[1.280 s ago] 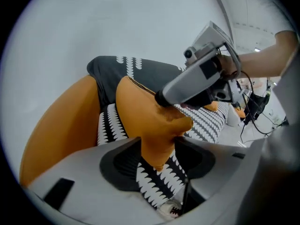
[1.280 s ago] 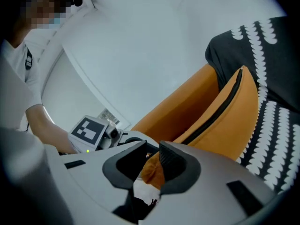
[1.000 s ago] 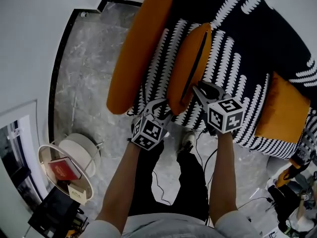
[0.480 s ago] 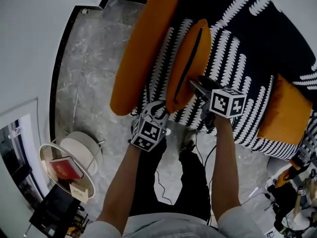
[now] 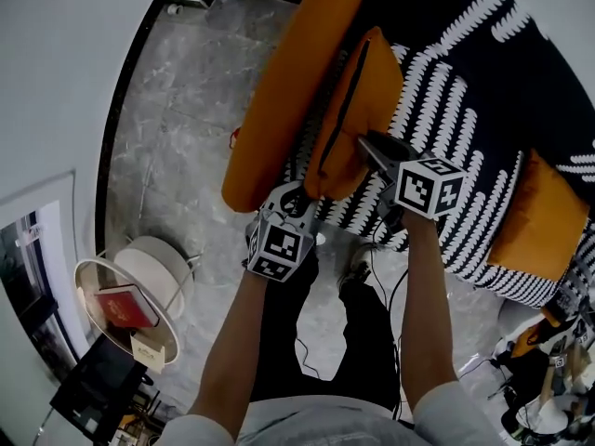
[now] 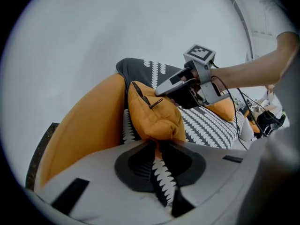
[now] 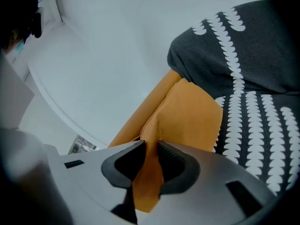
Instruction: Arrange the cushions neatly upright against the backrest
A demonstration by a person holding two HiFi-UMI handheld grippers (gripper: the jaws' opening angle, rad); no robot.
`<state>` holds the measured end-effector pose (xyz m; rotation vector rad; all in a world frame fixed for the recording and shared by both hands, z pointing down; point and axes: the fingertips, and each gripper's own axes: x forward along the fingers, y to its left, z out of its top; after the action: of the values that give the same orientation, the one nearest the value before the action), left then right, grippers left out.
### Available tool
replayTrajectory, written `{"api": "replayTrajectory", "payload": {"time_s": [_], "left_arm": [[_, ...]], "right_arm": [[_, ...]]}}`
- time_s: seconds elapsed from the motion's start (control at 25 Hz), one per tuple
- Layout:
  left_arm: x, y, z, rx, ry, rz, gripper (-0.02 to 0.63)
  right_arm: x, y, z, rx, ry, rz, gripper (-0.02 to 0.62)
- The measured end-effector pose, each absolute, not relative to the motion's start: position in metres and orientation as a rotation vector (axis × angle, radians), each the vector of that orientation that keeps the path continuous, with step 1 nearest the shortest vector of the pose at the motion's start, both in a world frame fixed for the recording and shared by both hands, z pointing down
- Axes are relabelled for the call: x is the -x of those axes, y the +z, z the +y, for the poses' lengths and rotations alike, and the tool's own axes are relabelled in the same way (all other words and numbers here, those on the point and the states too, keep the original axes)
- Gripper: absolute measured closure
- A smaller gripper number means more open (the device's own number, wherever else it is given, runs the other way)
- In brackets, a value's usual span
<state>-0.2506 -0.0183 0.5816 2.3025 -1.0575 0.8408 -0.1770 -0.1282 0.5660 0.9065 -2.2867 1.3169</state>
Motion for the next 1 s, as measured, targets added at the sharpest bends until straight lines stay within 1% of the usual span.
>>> {"api": "replayTrajectory", "payload": {"time_s": [0.16, 0.32, 0.44, 0.56, 0.72, 0.8, 1.0], "left_arm": [[0.269, 0.569, -0.02, -2.286, 0.837, -1.119, 0.545], [0.285, 0.561, -0.023, -2.241, 0.808, -1.198, 0.545], [0.282, 0.57, -0.021, -2.217, 0.917, -1.21, 0.545], [0.281, 0.589, -0.008, -2.139, 0.995, -1.193, 0.529], [0.295, 0.594, 0.002, -2.006, 0.84, -1.241, 0.503], [0.3, 0.593, 0.005, -1.958, 0.784, -1.252, 0.472], [0.311, 0.568, 0.011, -1.981, 0.773, -1.251, 0.469]], "right_arm": [[0.194, 0.548, -0.131, -0.893, 1.261, -2.352, 0.528], [0.207, 0.541, -0.132, -0.915, 1.254, -2.369, 0.531], [0.201, 0.556, -0.127, -0.948, 1.273, -2.32, 0.531], [0.199, 0.569, -0.115, -0.948, 1.295, -2.294, 0.528], [0.203, 0.571, -0.104, -0.929, 1.281, -2.285, 0.525], [0.196, 0.573, -0.097, -0.923, 1.265, -2.27, 0.525], [0.161, 0.561, -0.075, -0.99, 1.245, -2.204, 0.525]]}}
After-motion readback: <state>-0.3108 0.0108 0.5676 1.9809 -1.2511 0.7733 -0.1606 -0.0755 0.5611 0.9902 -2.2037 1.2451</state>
